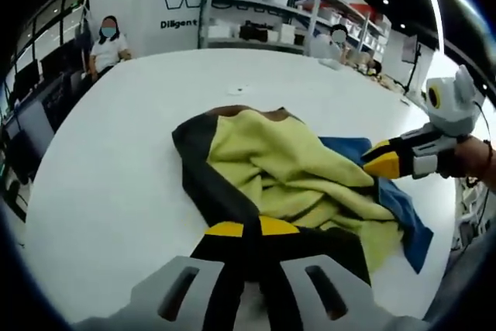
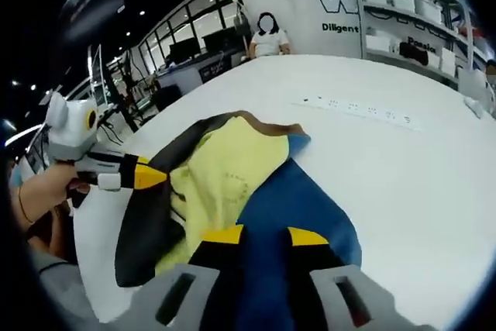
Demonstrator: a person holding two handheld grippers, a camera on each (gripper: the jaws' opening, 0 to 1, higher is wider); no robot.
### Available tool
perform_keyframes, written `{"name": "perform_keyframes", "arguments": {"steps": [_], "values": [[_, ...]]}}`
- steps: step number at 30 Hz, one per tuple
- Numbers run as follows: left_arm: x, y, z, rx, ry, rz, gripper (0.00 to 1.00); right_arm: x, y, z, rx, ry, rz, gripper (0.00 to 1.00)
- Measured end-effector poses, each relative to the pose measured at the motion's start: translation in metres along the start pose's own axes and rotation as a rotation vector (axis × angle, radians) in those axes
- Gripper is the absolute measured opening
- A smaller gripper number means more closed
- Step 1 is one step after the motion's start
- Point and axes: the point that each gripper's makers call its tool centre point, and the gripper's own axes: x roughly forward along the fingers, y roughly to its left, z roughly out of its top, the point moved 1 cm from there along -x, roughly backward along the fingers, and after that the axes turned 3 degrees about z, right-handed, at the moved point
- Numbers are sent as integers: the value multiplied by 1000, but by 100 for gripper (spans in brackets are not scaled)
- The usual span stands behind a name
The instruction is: Fold the garment on the visible template until the final outline fits inside the template.
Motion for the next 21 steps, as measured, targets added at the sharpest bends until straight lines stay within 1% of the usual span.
{"name": "perform_keyframes", "arguments": {"steps": [1,2,4,6,9,11,13,16,17,18,21], "values": [[0,1,0,3,0,2,2,1,0,-3,-20,15,-4,5],[-1,1,0,3,0,2,2,2,1,-4,-27,15,1,0],[-2,3,0,-2,1,1,2,4,1,-8,-51,25,1,0],[-3,3,0,-4,0,0,2,7,0,-14,-36,44,3,0],[-5,8,-1,-9,5,3,2,6,0,-13,-15,34,4,0],[-6,11,-1,-13,8,9,2,4,0,-11,20,26,8,0],[-6,11,-1,-18,8,11,2,4,0,-10,26,27,7,0],[-5,11,-1,-15,7,12,2,3,-1,-9,57,17,11,0],[-5,10,-1,-14,8,13,2,2,0,-8,72,12,16,0],[-5,10,-2,-14,8,13,2,1,1,-7,90,2,20,3],[-5,10,-2,-17,7,12,2,-1,4,-2,116,-19,32,13]]}}
